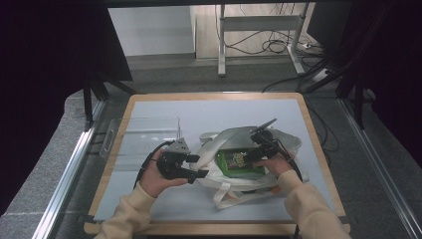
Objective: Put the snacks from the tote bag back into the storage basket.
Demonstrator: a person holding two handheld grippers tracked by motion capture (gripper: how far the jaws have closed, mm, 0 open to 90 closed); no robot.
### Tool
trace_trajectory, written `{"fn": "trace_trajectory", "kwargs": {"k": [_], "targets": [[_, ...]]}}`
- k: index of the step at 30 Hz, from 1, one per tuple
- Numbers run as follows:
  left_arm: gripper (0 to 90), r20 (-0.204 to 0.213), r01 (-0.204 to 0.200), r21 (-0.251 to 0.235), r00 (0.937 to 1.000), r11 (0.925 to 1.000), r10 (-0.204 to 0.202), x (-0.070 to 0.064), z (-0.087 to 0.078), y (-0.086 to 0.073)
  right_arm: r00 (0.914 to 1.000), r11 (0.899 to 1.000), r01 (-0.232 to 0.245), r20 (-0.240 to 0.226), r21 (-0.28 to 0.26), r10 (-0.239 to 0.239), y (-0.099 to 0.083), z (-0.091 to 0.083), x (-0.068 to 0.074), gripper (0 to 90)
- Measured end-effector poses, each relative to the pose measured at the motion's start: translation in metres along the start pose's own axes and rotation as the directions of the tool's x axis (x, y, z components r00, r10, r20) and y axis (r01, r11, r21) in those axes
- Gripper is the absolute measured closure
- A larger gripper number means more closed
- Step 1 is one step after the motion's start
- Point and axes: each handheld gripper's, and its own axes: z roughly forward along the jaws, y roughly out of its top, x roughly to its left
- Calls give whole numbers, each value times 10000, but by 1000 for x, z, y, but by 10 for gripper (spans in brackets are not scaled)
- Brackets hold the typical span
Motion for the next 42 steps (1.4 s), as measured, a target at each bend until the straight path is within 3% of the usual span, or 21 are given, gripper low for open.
{"fn": "trace_trajectory", "kwargs": {"k": [7,21,22,25,31,36,42], "targets": [[366,74,-44,-75,10000,10000,45,0,-1,0,9986,9983,-472,265,333,463,5,10,-5,294],[365,54,-76,48,10000,10000,76,0,2,0,9951,9909,-992,103,907,987,4,26,-14,238],[365,53,-70,46,10000,10000,70,0,2,0,9938,9898,-1100,-78,909,1112,3,26,-16,255],[365,42,-66,34,10000,10000,66,0,2,0,9939,9903,-1094,-34,852,1101,4,25,-15,337],[365,32,-87,44,10000,10000,87,0,2,0,9912,9910,-1094,-659,776,1146,3,23,-16,576],[366,27,-17,-5,10000,10000,17,0,3,0,9885,9906,-1135,-914,765,1203,4,23,-17,705],[366,32,-32,-2,10000,10000,32,0,3,0,9859,9879,-1376,-860,714,1435,4,21,-18,794]]}}
